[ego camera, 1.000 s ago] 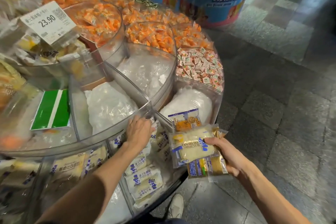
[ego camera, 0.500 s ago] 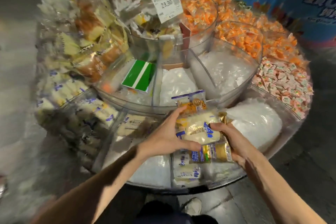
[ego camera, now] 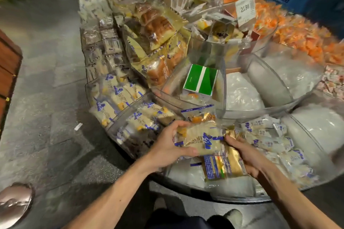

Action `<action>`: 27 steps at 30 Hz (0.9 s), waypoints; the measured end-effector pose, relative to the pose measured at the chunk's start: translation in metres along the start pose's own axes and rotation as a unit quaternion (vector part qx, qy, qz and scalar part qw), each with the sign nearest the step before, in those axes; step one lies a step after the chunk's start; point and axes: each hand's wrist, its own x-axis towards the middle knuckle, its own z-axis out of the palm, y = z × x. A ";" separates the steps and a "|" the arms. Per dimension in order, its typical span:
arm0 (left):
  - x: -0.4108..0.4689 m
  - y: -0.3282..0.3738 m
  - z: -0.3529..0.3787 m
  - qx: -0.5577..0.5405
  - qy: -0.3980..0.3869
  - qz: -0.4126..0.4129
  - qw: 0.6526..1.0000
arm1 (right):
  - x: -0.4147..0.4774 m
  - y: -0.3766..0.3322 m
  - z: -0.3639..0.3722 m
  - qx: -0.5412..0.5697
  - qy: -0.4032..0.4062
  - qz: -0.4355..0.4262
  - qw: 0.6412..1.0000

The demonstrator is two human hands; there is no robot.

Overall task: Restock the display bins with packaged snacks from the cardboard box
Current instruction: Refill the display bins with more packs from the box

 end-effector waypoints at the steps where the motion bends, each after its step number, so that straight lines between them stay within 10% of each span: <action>1: 0.001 -0.003 -0.012 -0.024 -0.010 0.000 1.000 | 0.000 0.005 0.008 -0.002 0.008 -0.006 1.000; 14: 0.034 0.055 -0.106 -0.171 -0.101 0.080 0.977 | -0.039 -0.035 0.046 0.029 0.038 -0.154 0.987; 20: 0.042 -0.001 -0.206 0.173 0.074 0.096 0.977 | -0.033 -0.014 0.044 0.031 0.028 -0.135 0.990; 27: 0.052 -0.081 -0.217 0.308 -0.030 -0.003 0.951 | -0.016 0.019 0.073 0.040 -0.014 -0.100 0.994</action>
